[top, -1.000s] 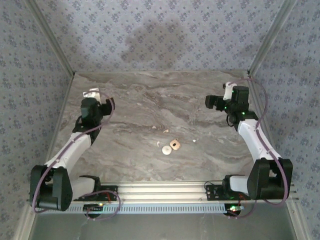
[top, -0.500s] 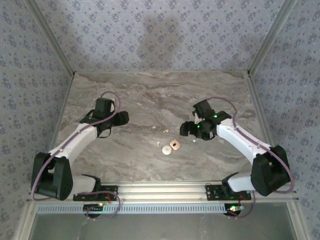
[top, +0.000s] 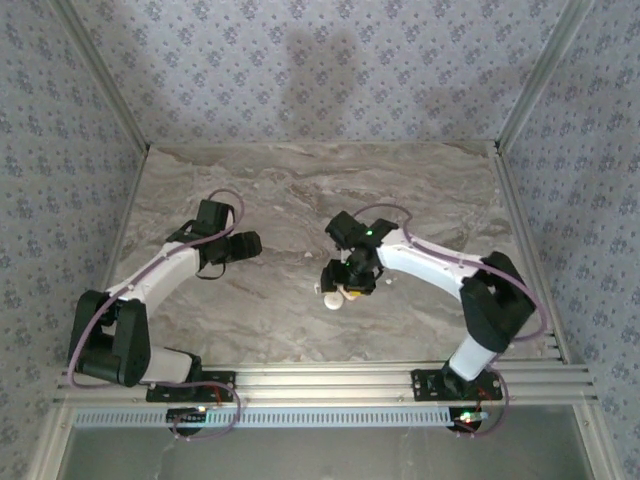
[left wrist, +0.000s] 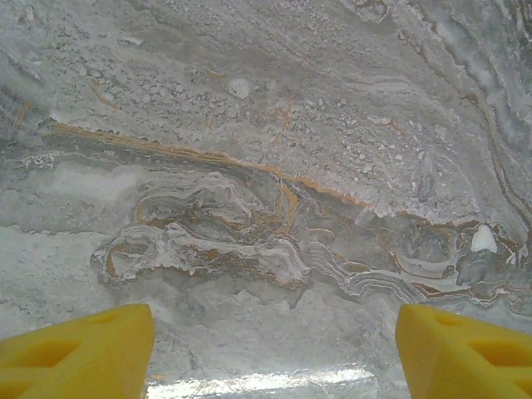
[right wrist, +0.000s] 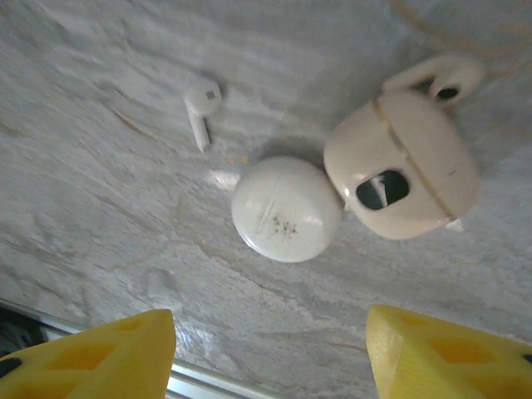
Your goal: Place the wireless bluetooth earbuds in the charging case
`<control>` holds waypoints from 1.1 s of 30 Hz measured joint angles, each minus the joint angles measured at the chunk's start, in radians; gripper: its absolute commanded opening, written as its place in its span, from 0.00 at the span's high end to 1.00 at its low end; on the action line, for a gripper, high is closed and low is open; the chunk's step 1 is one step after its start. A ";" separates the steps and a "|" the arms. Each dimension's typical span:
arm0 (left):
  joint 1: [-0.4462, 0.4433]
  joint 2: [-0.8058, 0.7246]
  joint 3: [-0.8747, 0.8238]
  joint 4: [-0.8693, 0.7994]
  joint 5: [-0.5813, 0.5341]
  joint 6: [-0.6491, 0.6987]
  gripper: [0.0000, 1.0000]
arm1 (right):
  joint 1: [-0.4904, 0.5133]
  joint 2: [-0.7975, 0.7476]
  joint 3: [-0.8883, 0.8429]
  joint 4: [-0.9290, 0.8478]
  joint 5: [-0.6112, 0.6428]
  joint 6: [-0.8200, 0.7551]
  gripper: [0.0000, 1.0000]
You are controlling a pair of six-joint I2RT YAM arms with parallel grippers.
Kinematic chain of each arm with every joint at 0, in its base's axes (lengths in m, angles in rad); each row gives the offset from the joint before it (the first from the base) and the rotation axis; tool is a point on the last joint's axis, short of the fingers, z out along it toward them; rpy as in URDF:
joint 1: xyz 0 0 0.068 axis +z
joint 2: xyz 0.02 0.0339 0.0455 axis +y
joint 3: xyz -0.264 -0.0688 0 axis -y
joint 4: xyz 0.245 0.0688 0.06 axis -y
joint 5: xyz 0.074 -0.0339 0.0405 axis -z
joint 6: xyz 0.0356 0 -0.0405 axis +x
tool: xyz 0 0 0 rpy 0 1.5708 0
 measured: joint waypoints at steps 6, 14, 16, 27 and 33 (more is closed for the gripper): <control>0.000 0.011 0.002 -0.011 0.006 0.000 0.23 | 0.031 0.134 0.071 -0.020 -0.018 0.002 0.35; 0.000 0.011 0.003 -0.017 0.012 0.000 0.23 | 0.036 0.204 0.098 -0.063 0.010 0.001 0.34; 0.000 0.011 0.003 -0.017 0.012 0.000 0.23 | 0.037 0.217 0.100 -0.063 0.021 0.001 0.34; 0.000 0.011 0.003 -0.017 0.019 0.000 0.22 | 0.039 0.256 0.115 -0.057 0.057 0.000 0.36; 0.000 0.011 0.003 -0.017 0.019 0.000 0.22 | 0.039 0.272 0.119 -0.055 0.071 -0.005 0.45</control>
